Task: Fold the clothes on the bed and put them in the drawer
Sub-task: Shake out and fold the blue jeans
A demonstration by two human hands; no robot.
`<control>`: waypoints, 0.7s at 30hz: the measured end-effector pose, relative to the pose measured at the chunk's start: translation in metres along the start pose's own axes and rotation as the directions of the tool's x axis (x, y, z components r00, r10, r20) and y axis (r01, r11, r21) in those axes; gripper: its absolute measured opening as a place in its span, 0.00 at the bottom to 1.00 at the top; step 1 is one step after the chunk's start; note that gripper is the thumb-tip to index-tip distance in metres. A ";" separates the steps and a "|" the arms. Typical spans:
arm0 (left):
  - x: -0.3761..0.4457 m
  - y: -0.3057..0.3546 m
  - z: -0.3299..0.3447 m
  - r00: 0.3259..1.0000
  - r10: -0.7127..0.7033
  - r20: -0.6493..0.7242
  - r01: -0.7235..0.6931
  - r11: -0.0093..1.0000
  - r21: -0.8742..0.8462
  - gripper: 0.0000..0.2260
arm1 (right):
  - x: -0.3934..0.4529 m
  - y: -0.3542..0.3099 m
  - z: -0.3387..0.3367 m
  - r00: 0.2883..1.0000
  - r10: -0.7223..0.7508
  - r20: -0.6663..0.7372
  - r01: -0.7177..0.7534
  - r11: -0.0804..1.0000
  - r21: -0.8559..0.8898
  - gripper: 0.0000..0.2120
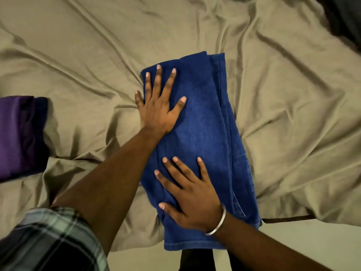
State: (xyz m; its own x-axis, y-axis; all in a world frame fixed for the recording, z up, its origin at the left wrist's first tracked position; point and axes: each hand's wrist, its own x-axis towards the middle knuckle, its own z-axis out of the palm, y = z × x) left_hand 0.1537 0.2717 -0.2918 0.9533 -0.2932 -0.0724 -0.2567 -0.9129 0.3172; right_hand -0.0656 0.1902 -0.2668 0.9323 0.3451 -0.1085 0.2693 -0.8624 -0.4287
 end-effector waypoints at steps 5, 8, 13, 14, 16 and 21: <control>-0.003 0.000 -0.003 0.976 -0.156 -0.150 0.140 0.984 -0.109 0.34 | 0.038 0.056 -0.040 0.953 0.128 -0.276 -0.115 0.991 0.064 0.26; 0.002 0.001 -0.005 0.985 -0.158 -0.071 0.155 0.987 -0.052 0.31 | 0.093 0.093 -0.065 0.951 0.177 -0.252 -0.199 0.978 -0.067 0.33; 0.005 0.000 -0.002 0.994 -0.112 -0.015 0.112 0.994 0.003 0.26 | 0.152 0.146 -0.079 0.942 0.308 -0.133 -0.322 0.942 -0.100 0.32; 0.005 0.001 -0.002 0.992 -0.121 -0.021 0.121 0.993 -0.008 0.25 | 0.153 0.152 -0.075 0.931 0.347 -0.115 -0.353 0.934 -0.046 0.31; 0.005 0.002 -0.003 0.989 -0.142 -0.042 0.142 0.990 -0.003 0.25 | 0.148 0.156 -0.067 0.903 0.386 -0.189 -0.367 0.921 0.129 0.32; 0.038 0.024 -0.026 0.991 -0.020 -0.135 0.024 0.999 0.026 0.23 | 0.144 0.166 -0.059 0.742 0.535 -0.404 -0.204 0.754 0.625 0.32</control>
State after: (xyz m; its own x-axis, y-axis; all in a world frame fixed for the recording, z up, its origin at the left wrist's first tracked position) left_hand 0.1876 0.2463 -0.2623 0.9711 -0.2334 0.0499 -0.2377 -0.9267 0.2911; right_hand 0.1271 0.0749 -0.3008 0.9332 -0.3554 0.0524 -0.1379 -0.4889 -0.8614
